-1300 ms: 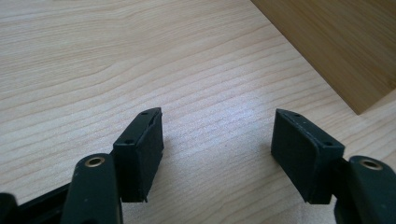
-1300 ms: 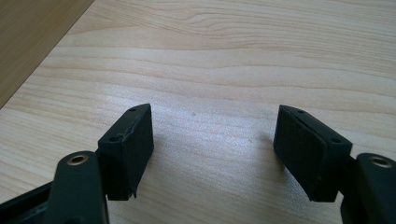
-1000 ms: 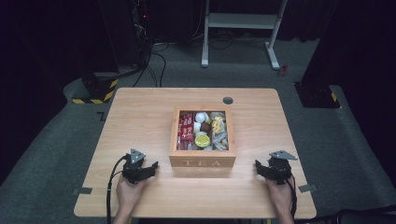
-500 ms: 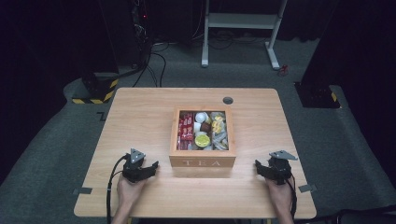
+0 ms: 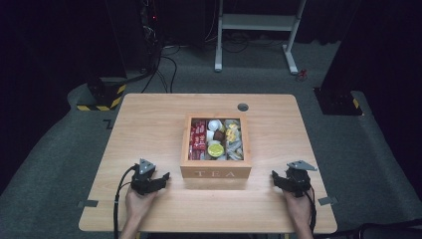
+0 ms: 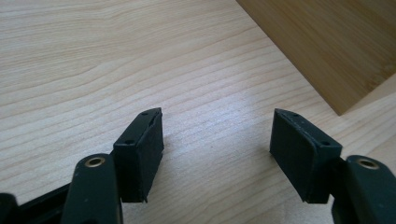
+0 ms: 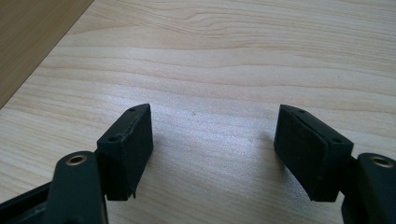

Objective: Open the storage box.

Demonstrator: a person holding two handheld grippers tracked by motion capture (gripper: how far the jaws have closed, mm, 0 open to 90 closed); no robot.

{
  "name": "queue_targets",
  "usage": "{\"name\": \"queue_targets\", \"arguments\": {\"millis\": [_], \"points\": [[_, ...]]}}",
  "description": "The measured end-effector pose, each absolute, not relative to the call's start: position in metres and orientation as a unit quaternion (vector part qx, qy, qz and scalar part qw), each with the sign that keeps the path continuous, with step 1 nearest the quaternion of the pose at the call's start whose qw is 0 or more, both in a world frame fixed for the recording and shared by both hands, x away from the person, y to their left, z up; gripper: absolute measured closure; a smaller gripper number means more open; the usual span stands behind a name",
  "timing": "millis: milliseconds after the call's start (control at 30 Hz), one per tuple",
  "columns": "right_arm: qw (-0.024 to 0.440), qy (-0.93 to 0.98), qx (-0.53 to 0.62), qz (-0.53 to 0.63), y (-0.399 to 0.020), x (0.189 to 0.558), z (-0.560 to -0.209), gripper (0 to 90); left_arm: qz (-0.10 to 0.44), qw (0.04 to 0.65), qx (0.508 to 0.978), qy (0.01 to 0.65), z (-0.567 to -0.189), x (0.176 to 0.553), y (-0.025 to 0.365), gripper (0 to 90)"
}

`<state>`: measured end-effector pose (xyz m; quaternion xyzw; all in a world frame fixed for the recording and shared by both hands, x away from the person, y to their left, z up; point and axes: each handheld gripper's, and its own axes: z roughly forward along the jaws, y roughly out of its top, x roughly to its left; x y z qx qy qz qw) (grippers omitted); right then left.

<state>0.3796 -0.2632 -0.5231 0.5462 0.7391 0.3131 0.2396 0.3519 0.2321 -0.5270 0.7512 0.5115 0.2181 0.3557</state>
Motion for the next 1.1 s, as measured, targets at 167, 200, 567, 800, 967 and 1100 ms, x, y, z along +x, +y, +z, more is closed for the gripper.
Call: {"name": "queue_targets", "arguments": {"millis": [167,200,567,800,967,1100], "points": [[0.240,0.739,0.546,0.313,-0.263,0.380,-0.523,28.2,0.214,0.366,0.756,0.499,-0.527,0.350,0.229,37.0],[0.240,0.739,0.546,0.313,-0.263,0.380,-0.523,28.2,0.212,0.365,0.758,0.496,-0.527,0.350,0.229,37.3],[0.239,0.739,0.546,0.313,-0.263,0.380,-0.523,28.2,0.188,0.375,0.766,0.487,-0.525,0.346,0.224,40.9],[0.239,0.739,0.546,0.313,-0.263,0.380,-0.523,28.2,0.184,0.382,0.773,0.472,-0.523,0.343,0.218,43.0],[0.239,0.739,0.546,0.313,-0.263,0.380,-0.523,28.2,0.178,0.389,0.776,0.463,-0.522,0.339,0.214,44.0],[0.240,0.739,0.546,0.313,-0.263,0.380,-0.523,28.2,0.171,0.397,0.779,0.454,-0.520,0.336,0.209,44.7]]}}
